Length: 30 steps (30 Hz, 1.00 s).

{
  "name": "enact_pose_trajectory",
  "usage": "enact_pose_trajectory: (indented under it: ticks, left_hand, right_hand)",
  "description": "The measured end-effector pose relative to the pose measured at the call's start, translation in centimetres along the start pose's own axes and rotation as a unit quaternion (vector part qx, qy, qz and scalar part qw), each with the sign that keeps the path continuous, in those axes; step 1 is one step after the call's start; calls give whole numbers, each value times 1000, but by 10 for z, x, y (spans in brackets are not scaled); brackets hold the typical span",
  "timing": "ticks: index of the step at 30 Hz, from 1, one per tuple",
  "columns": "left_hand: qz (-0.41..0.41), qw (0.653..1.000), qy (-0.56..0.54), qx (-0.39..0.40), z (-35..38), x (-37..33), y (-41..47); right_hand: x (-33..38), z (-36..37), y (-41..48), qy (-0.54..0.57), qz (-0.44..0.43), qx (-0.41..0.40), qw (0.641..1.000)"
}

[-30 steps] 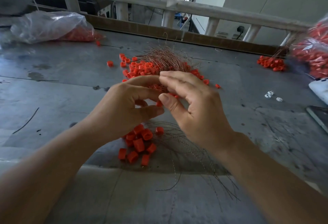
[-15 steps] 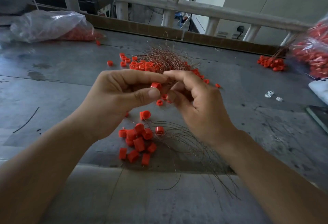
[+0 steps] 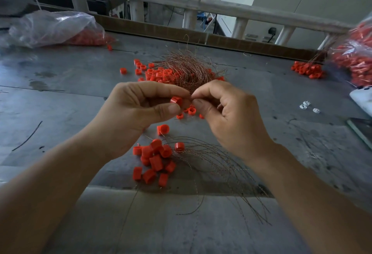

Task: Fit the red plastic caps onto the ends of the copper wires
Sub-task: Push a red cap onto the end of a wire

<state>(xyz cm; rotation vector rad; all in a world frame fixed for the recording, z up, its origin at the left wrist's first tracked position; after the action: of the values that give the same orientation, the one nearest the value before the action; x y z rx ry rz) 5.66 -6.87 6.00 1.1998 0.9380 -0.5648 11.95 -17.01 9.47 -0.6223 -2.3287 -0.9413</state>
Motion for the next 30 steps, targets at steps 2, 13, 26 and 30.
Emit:
enact_pose_trajectory:
  ticks: [2,13,26,30]
  left_hand:
    - [-5,1000,-11,-13,-4,1,0]
    - [-40,994,-85,-55,-4,7,-2]
    - [-39,995,-87,-39,0,6,-2]
    - [-46,994,-92,-45,-1,6,-2]
  right_hand:
    - [-2,-7,1,4,4,-14,1000]
    - [7,-13,-2,107,8,8,994]
    - [5,-5,-3,91,21,33,995]
    - [6,-7,-2,97,20,31,995]
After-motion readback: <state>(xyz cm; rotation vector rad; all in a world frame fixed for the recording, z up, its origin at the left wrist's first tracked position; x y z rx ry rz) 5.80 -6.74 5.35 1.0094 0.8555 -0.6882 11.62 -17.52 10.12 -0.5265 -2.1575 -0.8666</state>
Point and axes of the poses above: each hand's wrist, its own y-axis towards the middle knuckle, its own z-axis out of the palm, x = y × z, the point moved 9 cm from there along y, towards the middle knuckle, and after that the axes turned 14 degrees about z, right-handed, at the moved point
